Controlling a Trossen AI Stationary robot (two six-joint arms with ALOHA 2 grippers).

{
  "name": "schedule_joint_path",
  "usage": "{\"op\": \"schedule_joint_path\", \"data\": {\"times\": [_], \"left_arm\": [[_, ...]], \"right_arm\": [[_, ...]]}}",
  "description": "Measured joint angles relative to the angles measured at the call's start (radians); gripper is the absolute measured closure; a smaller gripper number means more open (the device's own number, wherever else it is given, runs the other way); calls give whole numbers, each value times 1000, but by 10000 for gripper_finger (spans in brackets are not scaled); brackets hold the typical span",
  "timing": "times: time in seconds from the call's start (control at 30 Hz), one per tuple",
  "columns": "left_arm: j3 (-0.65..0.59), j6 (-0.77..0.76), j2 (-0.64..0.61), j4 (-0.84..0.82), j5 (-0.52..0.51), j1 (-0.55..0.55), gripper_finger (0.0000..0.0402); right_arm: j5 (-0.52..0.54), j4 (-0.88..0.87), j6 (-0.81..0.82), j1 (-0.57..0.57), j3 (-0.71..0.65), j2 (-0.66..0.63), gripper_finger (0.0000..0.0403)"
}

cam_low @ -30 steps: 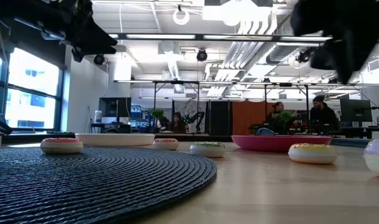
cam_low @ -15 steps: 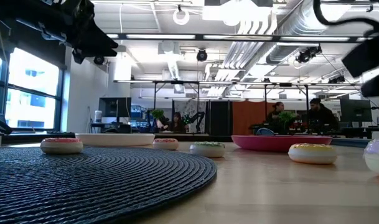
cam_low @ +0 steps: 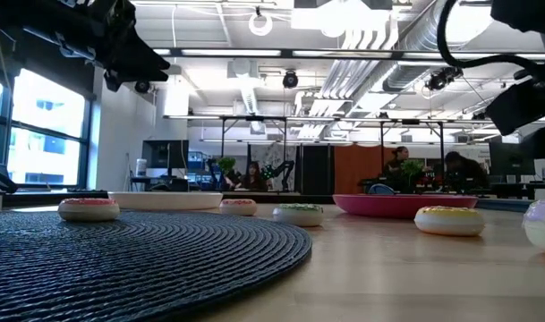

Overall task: Pick & Place donuts
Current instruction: Put the large white donut on the pink plate

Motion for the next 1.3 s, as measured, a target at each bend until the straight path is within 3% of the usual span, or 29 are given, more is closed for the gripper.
{"op": "schedule_joint_path", "data": {"times": [0.07,0.13,0.3,0.37,0.5,0.57,0.9,1.3], "left_arm": [[0,10,0,0,0,0,250],[0,27,0,1,0,0,250],[0,29,0,25,-20,0,250],[0,30,0,39,-32,0,250],[0,30,-1,79,-46,0,250],[0,30,-1,81,-47,0,250],[0,29,0,29,5,0,250],[0,29,0,14,3,0,250]], "right_arm": [[-31,1,-23,-23,22,0,381],[-29,-8,-42,-50,54,0,391],[162,-57,-150,-135,179,0,366],[325,-105,-218,-168,228,0,370],[787,-105,-372,-255,269,0,393],[907,-84,-444,-316,270,0,395],[689,-115,-527,-630,268,44,397],[518,-127,-537,-652,268,235,391]]}}
